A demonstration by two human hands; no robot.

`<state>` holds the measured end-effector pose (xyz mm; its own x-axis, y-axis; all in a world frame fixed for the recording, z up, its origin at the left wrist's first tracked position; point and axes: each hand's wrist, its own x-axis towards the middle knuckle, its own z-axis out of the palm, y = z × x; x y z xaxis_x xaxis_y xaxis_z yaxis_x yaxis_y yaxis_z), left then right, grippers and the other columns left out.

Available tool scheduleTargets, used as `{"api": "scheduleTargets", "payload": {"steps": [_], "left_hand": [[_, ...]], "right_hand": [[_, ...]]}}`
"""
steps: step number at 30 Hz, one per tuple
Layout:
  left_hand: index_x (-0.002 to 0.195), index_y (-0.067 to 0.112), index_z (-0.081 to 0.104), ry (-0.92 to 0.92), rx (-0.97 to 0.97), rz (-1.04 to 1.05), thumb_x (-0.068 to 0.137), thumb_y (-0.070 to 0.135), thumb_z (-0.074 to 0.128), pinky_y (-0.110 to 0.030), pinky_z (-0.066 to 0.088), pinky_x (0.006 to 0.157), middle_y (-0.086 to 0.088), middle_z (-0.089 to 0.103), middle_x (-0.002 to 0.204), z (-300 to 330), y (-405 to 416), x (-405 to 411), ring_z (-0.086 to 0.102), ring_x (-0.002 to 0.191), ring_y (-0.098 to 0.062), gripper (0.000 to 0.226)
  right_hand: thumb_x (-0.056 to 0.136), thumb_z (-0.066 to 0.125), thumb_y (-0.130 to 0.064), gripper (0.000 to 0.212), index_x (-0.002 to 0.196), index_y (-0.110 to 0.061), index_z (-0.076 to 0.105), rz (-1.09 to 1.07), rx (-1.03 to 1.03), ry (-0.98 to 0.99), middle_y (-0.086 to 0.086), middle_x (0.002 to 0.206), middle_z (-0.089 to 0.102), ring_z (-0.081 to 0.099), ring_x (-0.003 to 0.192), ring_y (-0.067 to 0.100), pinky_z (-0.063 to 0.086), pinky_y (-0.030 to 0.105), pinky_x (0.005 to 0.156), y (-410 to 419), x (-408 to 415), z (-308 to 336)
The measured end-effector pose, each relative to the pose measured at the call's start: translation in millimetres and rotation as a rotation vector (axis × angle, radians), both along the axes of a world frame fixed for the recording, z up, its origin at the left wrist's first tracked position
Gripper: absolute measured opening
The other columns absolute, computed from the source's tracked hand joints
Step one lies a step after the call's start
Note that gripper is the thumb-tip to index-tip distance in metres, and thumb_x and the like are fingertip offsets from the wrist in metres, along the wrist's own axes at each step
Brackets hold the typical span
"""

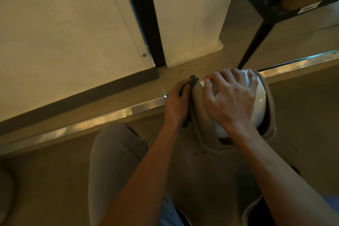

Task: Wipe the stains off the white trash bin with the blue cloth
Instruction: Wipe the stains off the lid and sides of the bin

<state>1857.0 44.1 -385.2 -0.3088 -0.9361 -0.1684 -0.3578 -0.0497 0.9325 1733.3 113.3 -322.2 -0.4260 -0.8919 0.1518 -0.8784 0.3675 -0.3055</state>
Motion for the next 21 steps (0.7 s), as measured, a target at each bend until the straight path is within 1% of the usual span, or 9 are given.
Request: {"api": "scheduleTargets", "payload": {"steps": [3,6,8,11,13,15,17,19,21], "left_hand": [[0.132,0.019,0.067,-0.064,-0.039,-0.143,0.108,0.019,0.048,-0.033,0.047,0.105,0.001,0.068,0.129,3,-24,-1,0.061,0.118,-0.012,0.029],[0.135,0.017,0.064,-0.037,-0.009,-0.202,0.109,0.018,0.048,-0.030,0.047,0.107,-0.001,0.066,0.132,-2,-11,18,0.060,0.122,-0.013,0.030],[0.136,0.018,0.063,-0.036,-0.002,-0.287,0.109,0.018,0.049,-0.028,0.046,0.105,0.002,0.065,0.132,-1,-14,27,0.058,0.123,-0.012,0.030],[0.131,0.022,0.065,-0.158,-0.011,-0.526,0.108,0.017,0.050,-0.021,0.042,0.101,0.011,0.062,0.124,10,-54,10,0.055,0.118,-0.005,0.028],[0.129,0.022,0.068,-0.219,0.002,-0.691,0.106,0.019,0.055,-0.012,0.043,0.095,0.013,0.064,0.120,21,-80,-16,0.057,0.112,0.000,0.027],[0.124,0.029,0.069,-0.268,0.022,-0.801,0.104,0.023,0.058,-0.005,0.044,0.084,0.018,0.067,0.112,29,-93,-45,0.061,0.101,0.003,0.024],[0.118,0.035,0.068,-0.279,-0.008,-0.887,0.102,0.022,0.058,-0.001,0.043,0.076,0.019,0.068,0.107,32,-96,-69,0.060,0.094,0.012,0.023],[0.118,0.034,0.067,-0.256,-0.021,-0.904,0.102,0.020,0.057,-0.006,0.046,0.081,0.012,0.070,0.111,33,-95,-75,0.061,0.095,0.015,0.023],[0.120,0.037,0.066,-0.260,0.001,-0.867,0.103,0.024,0.056,-0.018,0.048,0.088,0.017,0.070,0.113,35,-93,-62,0.063,0.105,0.006,0.024]], "right_hand": [[0.103,0.033,-0.048,0.042,0.117,-0.027,0.066,0.007,0.036,0.017,-0.002,0.129,0.064,0.047,0.136,0.023,0.015,0.059,0.121,-4,0,4],[0.102,0.034,-0.048,0.043,0.115,-0.026,0.069,0.010,0.031,0.034,-0.002,0.127,0.066,0.048,0.136,0.022,0.017,0.058,0.121,-3,-2,5],[0.101,0.033,-0.049,0.045,0.114,-0.026,0.069,0.008,0.008,0.025,-0.002,0.126,0.066,0.048,0.136,0.023,0.018,0.059,0.120,0,-3,2],[0.102,0.035,-0.049,0.042,0.113,-0.027,0.069,0.009,-0.023,0.021,-0.002,0.125,0.067,0.049,0.135,0.023,0.019,0.060,0.119,1,-5,-3],[0.102,0.037,-0.049,0.039,0.111,-0.028,0.069,-0.001,-0.031,0.037,-0.003,0.124,0.067,0.050,0.134,0.023,0.019,0.059,0.120,1,-6,-6],[0.102,0.038,-0.049,0.038,0.111,-0.029,0.069,-0.005,-0.035,0.047,-0.003,0.124,0.067,0.050,0.133,0.023,0.018,0.058,0.120,0,-6,-8],[0.101,0.039,-0.049,0.037,0.112,-0.029,0.068,-0.011,-0.046,0.042,-0.003,0.124,0.067,0.050,0.133,0.024,0.018,0.058,0.119,-1,-6,-9],[0.100,0.041,-0.049,0.035,0.111,-0.029,0.068,-0.016,-0.063,0.044,-0.003,0.123,0.067,0.051,0.133,0.025,0.019,0.058,0.119,-1,-5,-10],[0.100,0.042,-0.048,0.033,0.109,-0.028,0.068,-0.022,-0.088,0.038,-0.003,0.121,0.068,0.052,0.132,0.025,0.019,0.059,0.119,0,-5,-10]]}}
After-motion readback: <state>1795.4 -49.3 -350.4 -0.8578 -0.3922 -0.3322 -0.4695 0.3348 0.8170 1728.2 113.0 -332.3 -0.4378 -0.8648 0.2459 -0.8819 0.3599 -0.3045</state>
